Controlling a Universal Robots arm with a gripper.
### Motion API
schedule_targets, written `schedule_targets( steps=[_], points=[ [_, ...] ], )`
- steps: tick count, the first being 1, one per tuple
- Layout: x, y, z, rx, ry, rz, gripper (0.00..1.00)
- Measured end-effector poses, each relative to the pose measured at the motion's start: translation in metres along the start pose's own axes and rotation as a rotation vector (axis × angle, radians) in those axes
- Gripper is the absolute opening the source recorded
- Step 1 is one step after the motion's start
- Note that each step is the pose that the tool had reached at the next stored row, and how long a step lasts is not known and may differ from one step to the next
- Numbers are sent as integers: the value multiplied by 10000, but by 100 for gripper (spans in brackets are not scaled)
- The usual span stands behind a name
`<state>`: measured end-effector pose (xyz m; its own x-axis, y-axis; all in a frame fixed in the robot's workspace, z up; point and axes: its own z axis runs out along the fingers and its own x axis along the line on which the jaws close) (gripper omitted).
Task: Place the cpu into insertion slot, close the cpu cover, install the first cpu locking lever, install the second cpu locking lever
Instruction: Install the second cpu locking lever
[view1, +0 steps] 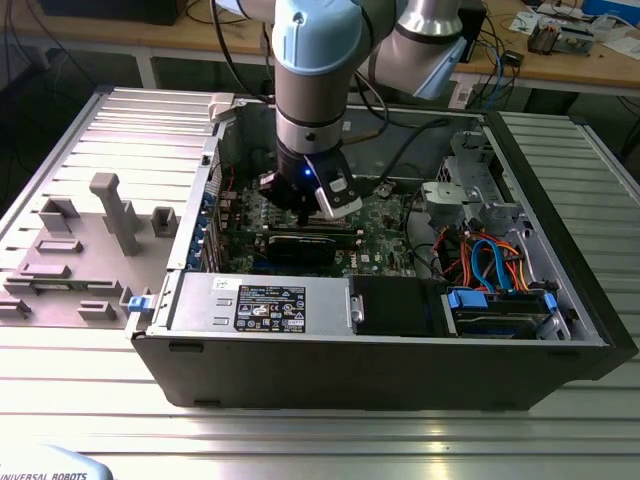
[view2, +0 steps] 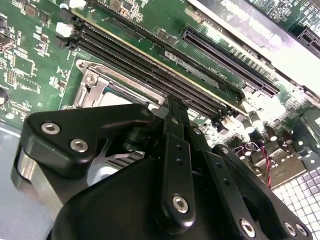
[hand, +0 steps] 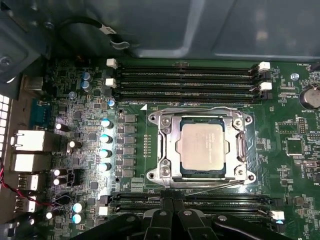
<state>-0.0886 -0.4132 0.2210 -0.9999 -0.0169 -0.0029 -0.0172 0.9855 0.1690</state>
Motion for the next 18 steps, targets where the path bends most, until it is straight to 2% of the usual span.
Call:
schedule_targets(
  steps=[3, 4, 7, 11, 15, 17, 18],
  points=[
    [16, -33, 3, -180, 3, 2, 11],
    [21, -55, 1, -317, 1, 2, 11],
    [38, -90, 7, -514, -2, 3, 11],
    [74, -120, 31, -705, -5, 3, 11],
    [100, -137, 67, -852, -9, 1, 11],
    [110, -143, 94, -992, -11, 2, 11],
    [111, -144, 100, -1029, -11, 3, 11]
  ],
)
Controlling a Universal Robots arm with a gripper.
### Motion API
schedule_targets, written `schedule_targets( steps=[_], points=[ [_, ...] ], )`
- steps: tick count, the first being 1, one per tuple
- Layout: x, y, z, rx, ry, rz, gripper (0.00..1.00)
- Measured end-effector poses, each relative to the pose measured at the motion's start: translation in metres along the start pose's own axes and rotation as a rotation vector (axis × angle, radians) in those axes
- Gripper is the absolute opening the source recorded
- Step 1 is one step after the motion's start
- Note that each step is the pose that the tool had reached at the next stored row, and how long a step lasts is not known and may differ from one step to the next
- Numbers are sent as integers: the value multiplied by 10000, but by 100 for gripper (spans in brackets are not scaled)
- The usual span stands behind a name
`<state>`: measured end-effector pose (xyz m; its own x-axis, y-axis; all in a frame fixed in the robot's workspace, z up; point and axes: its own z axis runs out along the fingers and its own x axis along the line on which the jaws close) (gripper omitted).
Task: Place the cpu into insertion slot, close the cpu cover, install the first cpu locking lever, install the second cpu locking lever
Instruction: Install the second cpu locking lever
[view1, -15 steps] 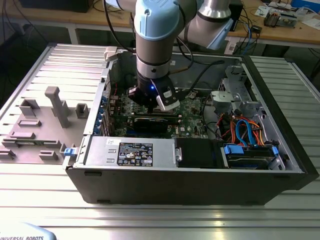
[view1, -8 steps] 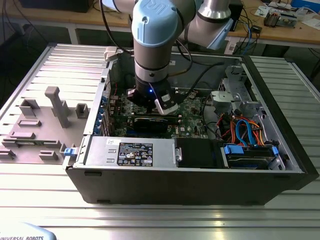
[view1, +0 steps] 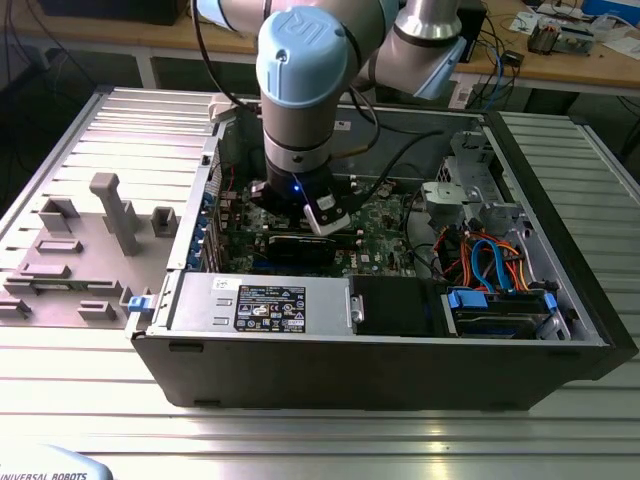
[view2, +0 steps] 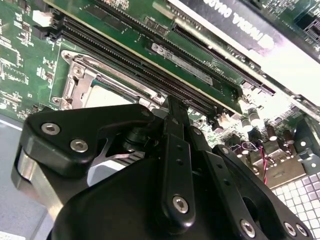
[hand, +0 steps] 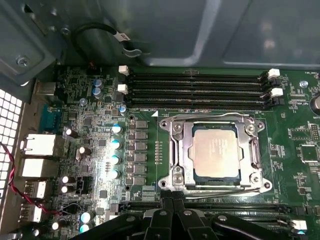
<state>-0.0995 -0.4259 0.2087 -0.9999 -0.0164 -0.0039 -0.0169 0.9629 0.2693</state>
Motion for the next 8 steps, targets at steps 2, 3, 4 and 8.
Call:
schedule_targets(
  steps=[2, 3, 4, 8],
  points=[
    [2, -6, 24, -80, -4, 5, 11],
    [2, -9, 33, -93, -4, 5, 11],
    [3, -13, 45, -104, -4, 6, 11],
    [12, -26, 92, -221, -3, 6, 11]
  ],
)
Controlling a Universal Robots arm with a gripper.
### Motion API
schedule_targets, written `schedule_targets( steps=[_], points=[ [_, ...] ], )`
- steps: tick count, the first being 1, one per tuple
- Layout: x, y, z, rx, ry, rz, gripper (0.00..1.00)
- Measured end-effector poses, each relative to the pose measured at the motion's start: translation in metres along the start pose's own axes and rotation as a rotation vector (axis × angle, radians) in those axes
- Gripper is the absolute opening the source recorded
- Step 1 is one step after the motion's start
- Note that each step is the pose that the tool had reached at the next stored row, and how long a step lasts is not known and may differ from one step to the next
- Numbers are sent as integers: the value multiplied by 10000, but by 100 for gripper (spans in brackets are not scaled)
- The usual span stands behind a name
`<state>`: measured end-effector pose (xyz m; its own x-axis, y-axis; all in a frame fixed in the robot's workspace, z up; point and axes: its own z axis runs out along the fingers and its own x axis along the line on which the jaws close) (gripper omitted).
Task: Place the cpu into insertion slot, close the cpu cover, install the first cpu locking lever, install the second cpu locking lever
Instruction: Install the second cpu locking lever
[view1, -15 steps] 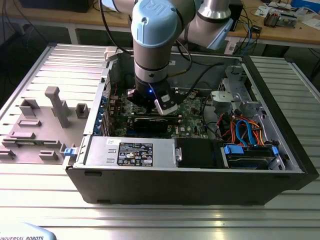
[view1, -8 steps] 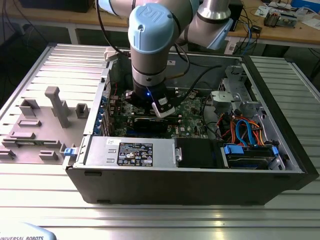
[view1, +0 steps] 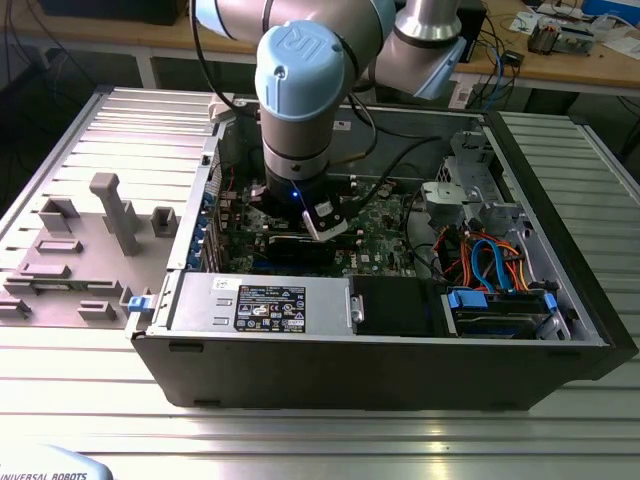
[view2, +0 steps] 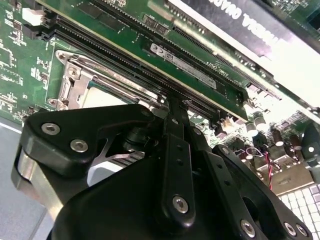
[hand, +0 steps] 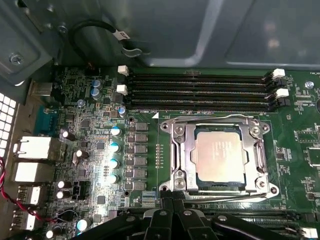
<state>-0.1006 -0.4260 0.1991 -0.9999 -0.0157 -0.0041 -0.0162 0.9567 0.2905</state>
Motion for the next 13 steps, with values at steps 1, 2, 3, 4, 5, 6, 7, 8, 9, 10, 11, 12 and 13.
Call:
schedule_targets(
  steps=[1, 2, 3, 4, 5, 6, 7, 8, 9, 10, 11, 12, 13],
  points=[
    [4, 0, 5, -69, -4, 1, 11],
    [8, -2, 9, -120, -4, 0, 11],
    [16, -4, 18, -200, -6, 1, 11],
    [20, -7, 30, -240, -8, 2, 11],
    [28, -9, 38, -267, -8, 2, 11],
    [34, -11, 40, -287, -7, 1, 11],
    [44, -12, 43, -336, -7, 2, 11],
    [49, -12, 45, -377, -10, 1, 11],
    [53, -12, 47, -419, -10, -1, 11],
    [55, -13, 48, -439, -9, -2, 11],
    [57, -13, 50, -470, -10, -1, 11],
    [57, -12, 50, -480, -11, 0, 11],
    [59, -11, 51, -499, -11, 1, 11]
  ],
)
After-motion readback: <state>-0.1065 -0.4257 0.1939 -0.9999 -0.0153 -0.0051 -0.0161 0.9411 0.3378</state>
